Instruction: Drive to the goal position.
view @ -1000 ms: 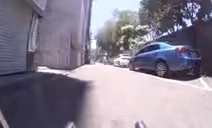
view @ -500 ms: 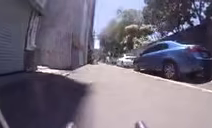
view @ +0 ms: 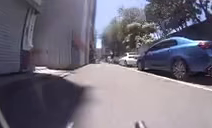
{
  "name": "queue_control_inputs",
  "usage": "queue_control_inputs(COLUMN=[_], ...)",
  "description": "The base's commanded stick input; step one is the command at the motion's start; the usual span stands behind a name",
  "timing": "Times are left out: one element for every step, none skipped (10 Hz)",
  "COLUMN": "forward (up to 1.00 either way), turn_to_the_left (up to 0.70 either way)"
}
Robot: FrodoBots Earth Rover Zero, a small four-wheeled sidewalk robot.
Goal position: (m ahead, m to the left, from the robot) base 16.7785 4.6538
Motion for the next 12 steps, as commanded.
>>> queue_control_inputs(forward=[0.70,0.70,0.70,0.70,0.70,0.70,0.70,0.70,0.70,0.70,0.70,0.70], turn_to_the_left=[0.00,0.00,0.00,0.00,0.00,0.00,0.00,0.00,0.00,0.00,0.00,0.00])
